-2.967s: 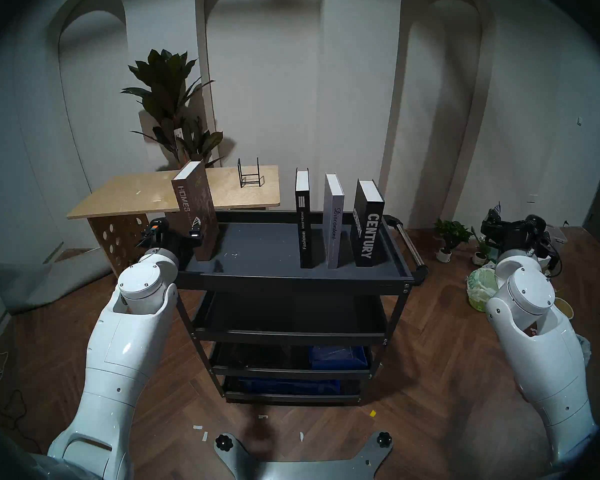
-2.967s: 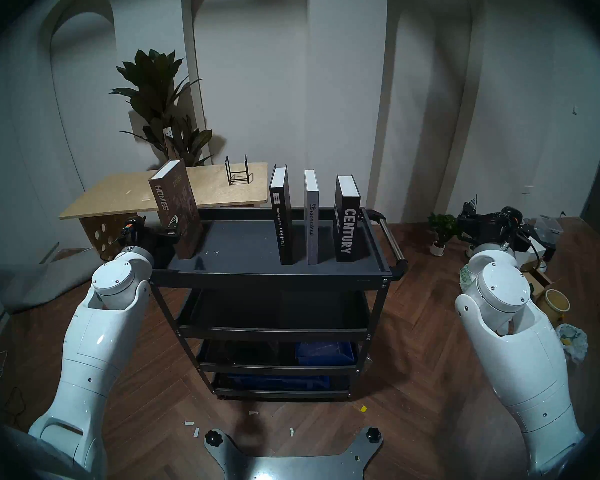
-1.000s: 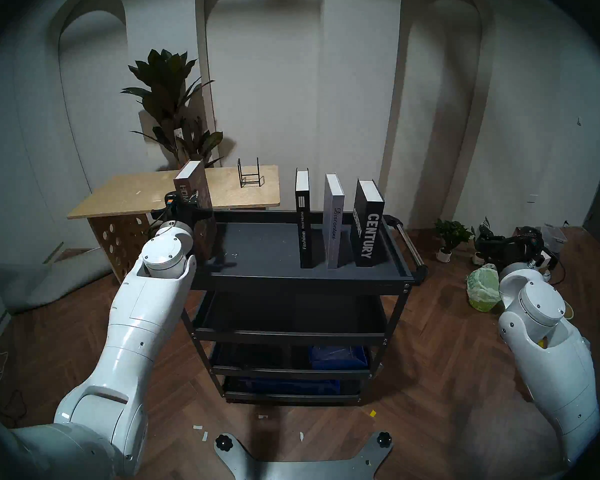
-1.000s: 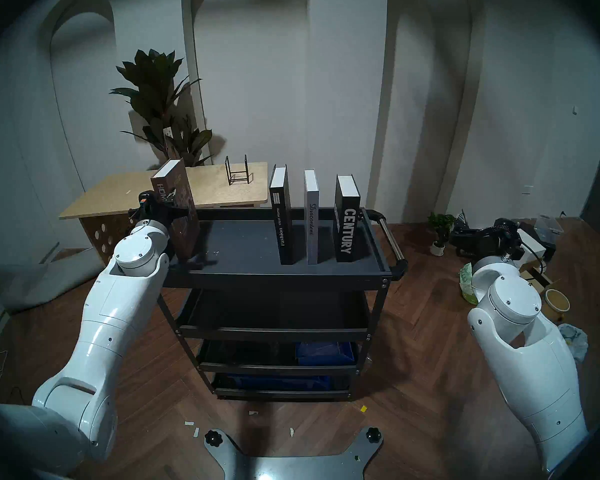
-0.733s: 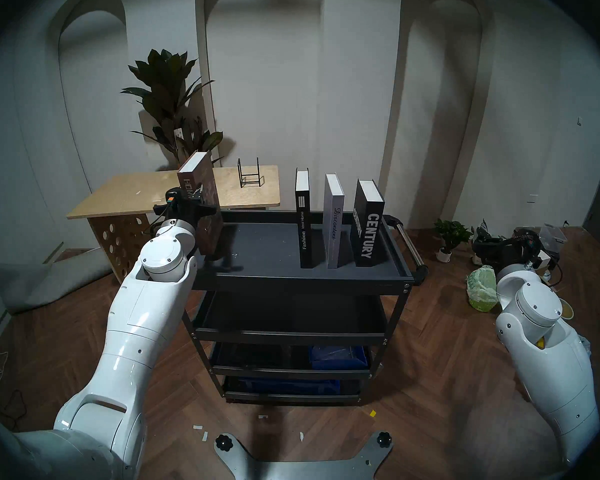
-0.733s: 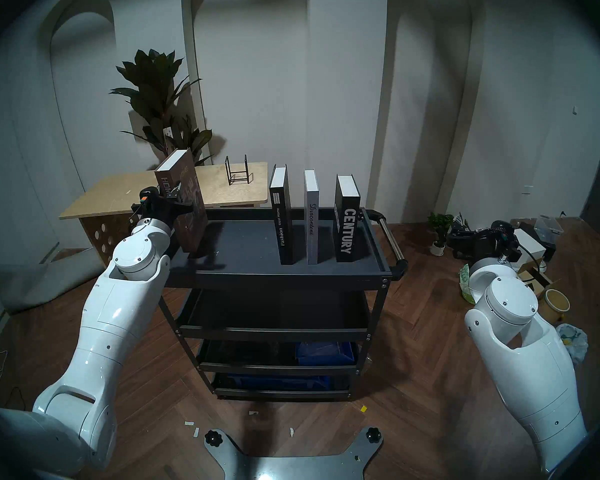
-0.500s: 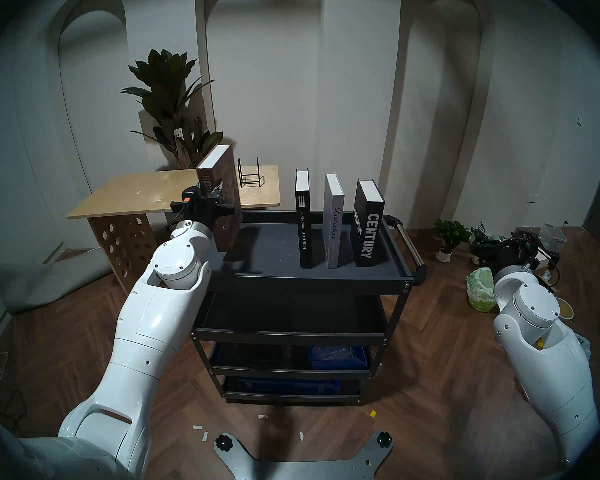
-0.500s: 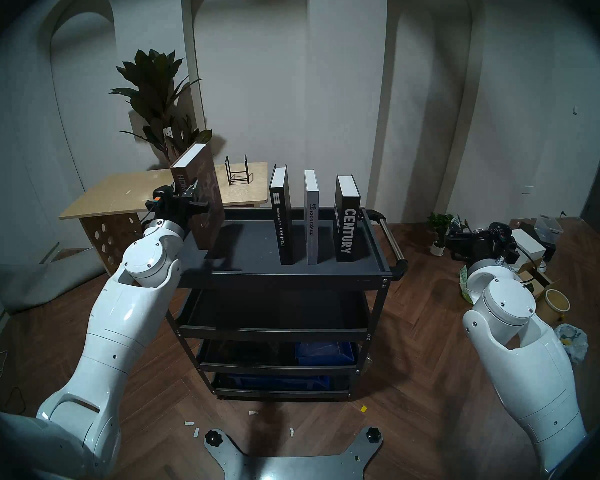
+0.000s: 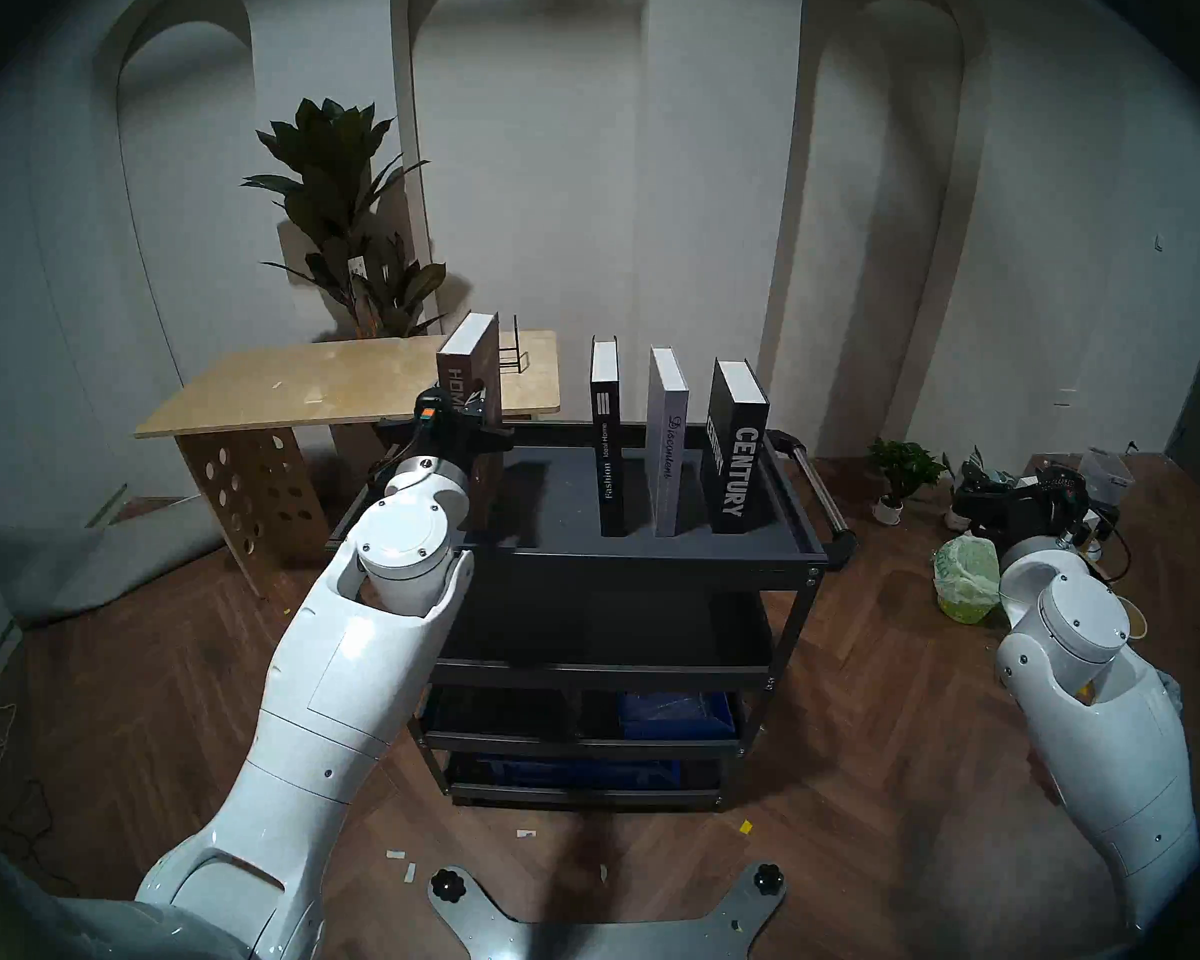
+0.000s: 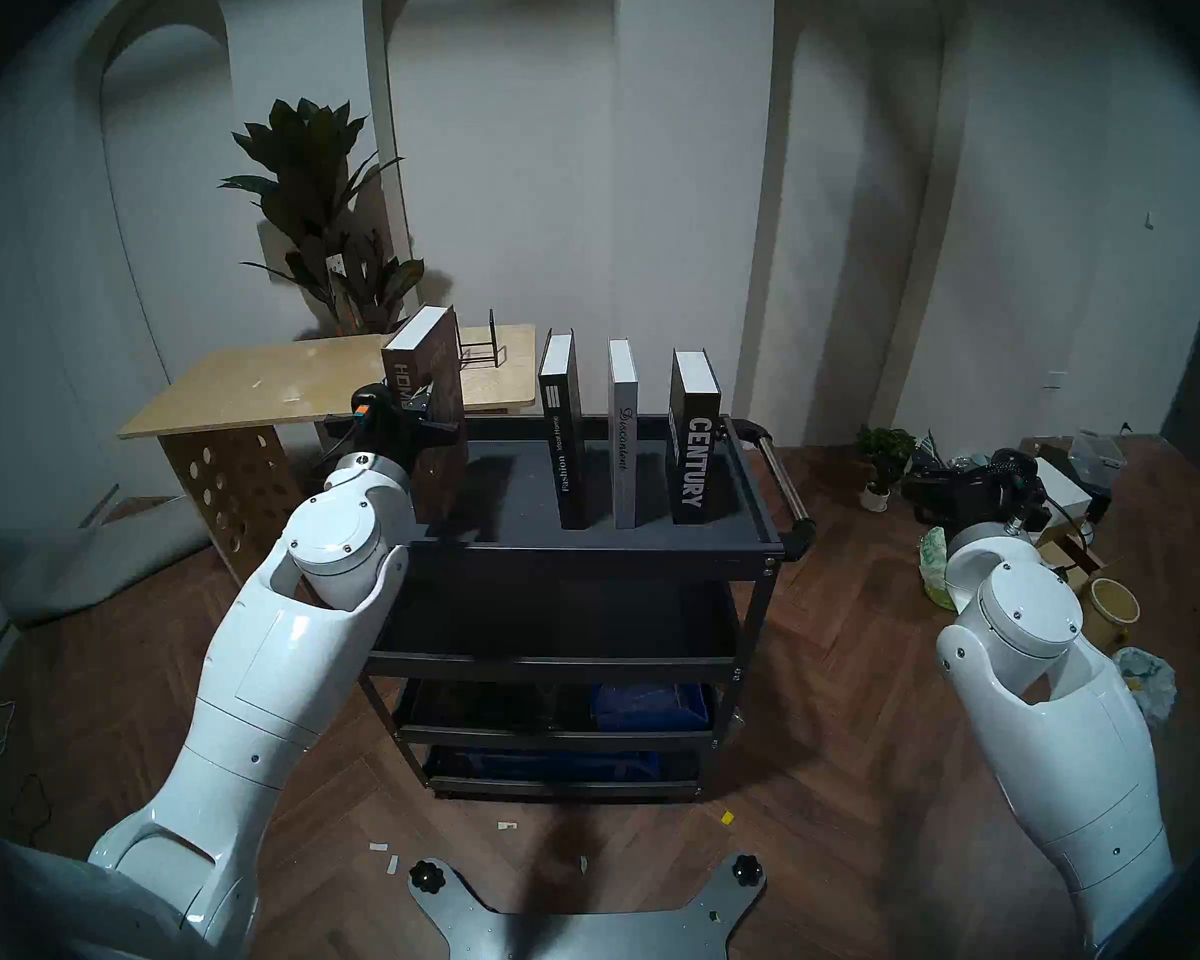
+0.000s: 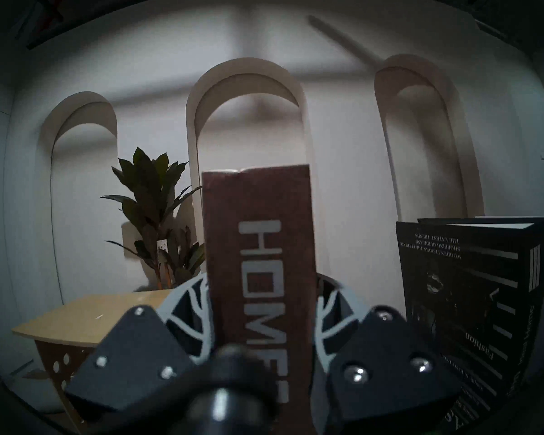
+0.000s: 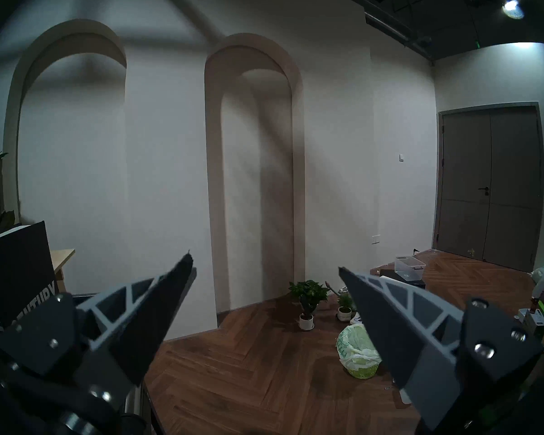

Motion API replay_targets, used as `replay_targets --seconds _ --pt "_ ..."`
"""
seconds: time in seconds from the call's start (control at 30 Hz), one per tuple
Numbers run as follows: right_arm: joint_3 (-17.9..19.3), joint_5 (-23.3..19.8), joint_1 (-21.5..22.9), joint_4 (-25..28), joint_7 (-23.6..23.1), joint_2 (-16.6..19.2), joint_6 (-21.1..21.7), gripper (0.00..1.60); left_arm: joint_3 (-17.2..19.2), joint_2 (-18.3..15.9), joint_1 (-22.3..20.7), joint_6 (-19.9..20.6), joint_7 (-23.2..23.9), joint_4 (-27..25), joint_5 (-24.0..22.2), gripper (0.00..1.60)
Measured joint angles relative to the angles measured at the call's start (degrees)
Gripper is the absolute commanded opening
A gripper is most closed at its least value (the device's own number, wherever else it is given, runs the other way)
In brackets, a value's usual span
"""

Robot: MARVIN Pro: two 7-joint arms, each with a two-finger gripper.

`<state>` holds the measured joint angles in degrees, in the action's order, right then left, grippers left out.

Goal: Sort the books onto the shelf by size, largest to the left

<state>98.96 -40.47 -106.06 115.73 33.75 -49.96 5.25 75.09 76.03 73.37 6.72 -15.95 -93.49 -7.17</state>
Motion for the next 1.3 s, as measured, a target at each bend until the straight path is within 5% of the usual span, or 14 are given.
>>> replay_targets --seconds 0.4,0.73,1.3 --pt "2.1 -2.0 -2.1 -0.7 -1.4 -0.5 -1.3 1.6 -3.3 2.6 -1.0 1.6 -2.8 -0.3 1.3 0.0" --pt "3.8 -2.8 -4.1 -0.9 -2.5 -0.8 -2.4 1.6 -4.7 3.2 -1.9 -1.3 -3.2 1.9 2.0 0.0" --pt "3.1 -1.5 -3.9 -1.2 -2.1 -0.8 -2.6 1.6 -3.1 3.5 -3.4 -4.7 -0.3 6.0 -0.6 0.0"
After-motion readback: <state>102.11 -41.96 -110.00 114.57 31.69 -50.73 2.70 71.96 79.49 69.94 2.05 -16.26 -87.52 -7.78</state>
